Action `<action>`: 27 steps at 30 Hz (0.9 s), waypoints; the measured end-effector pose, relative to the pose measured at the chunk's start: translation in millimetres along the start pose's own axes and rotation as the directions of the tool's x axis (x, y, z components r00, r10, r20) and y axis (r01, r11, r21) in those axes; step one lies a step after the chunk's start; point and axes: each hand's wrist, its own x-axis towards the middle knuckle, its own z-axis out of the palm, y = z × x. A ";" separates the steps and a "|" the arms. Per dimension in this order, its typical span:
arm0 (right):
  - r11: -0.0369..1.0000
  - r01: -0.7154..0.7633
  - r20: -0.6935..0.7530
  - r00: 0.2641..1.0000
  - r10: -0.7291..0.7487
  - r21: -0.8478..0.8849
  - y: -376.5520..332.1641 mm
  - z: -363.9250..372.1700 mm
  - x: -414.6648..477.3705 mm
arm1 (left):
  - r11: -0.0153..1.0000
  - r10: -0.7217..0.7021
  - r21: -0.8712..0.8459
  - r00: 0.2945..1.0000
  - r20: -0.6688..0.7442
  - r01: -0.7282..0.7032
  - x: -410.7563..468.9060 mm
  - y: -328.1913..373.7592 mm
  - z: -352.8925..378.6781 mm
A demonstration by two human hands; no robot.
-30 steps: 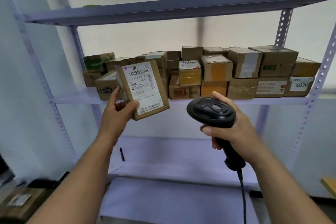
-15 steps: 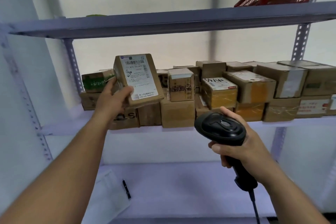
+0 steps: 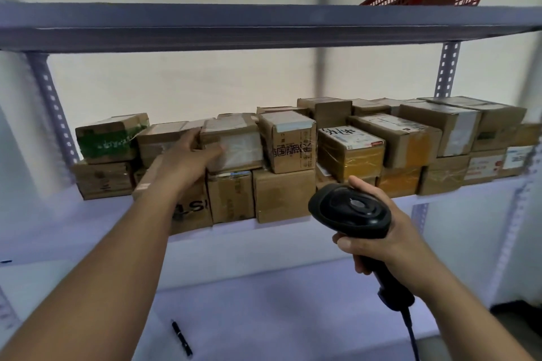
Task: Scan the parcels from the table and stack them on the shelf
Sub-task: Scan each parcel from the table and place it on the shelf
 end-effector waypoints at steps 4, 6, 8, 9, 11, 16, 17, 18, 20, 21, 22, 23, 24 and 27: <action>1.000 -0.009 -0.007 1.000 0.009 0.001 1.2 2.6 4.0 | 0.993 0.070 0.095 0.997 -0.024 -0.068 2.7 -4.1 4.1; 1.000 -0.015 -0.006 1.000 0.015 -0.003 1.5 3.6 4.7 | 0.990 0.079 0.118 0.996 -0.029 -0.075 2.3 -4.9 4.3; 1.000 -0.017 -0.003 1.000 0.017 -0.002 1.4 4.5 4.6 | 0.991 0.076 0.108 0.997 -0.028 -0.073 1.2 -6.1 4.1; 1.000 -0.017 -0.002 1.000 0.017 0.004 1.1 4.7 4.2 | 0.992 0.079 0.097 0.997 -0.023 -0.076 -1.2 -5.7 4.1; 1.000 -0.020 0.002 1.000 0.020 0.023 0.0 4.2 2.1 | 0.991 0.108 0.083 0.994 -0.026 -0.106 -6.1 -5.0 4.9; 0.999 -0.023 0.016 1.000 0.022 0.049 -0.4 -3.8 -9.0 | 0.966 0.226 0.163 0.963 -0.143 -0.203 -32.5 -4.1 15.1; 0.998 -0.019 0.014 1.000 0.018 0.056 1.0 -6.9 -11.6 | 0.961 0.243 0.182 0.953 -0.182 -0.210 -39.0 -4.9 18.9; 0.998 -0.014 0.008 1.000 0.013 0.061 2.2 -9.9 -14.5 | 0.956 0.262 0.194 0.939 -0.221 -0.221 -46.0 -6.3 23.8; 0.998 -0.007 -0.008 1.000 0.008 0.065 5.8 -16.3 -23.1 | 0.940 0.326 0.199 0.898 -0.297 -0.276 -66.9 -8.7 36.7; 0.997 -0.008 -0.016 1.000 0.009 0.074 8.4 -19.4 -28.8 | 0.924 0.375 0.210 0.869 -0.321 -0.321 -79.6 -10.4 45.3; 0.996 -0.011 -0.021 1.000 0.013 0.085 11.3 -22.4 -35.7 | 0.904 0.419 0.230 0.848 -0.325 -0.359 -93.6 -12.9 55.6; 0.996 -0.016 -0.022 1.000 0.018 0.093 14.8 -25.7 -43.4 | 0.887 0.451 0.257 0.838 -0.308 -0.383 -108.3 -15.9 67.9; 0.995 -0.023 -0.022 0.999 0.025 0.097 18.5 -29.2 -51.6 | 0.874 0.469 0.281 0.838 -0.279 -0.396 -122.7 -19.9 82.0; 0.991 -0.058 -0.036 0.997 0.063 0.118 31.6 -44.4 -77.1 | 0.876 0.438 0.289 0.887 -0.146 -0.386 -162.8 -27.5 129.1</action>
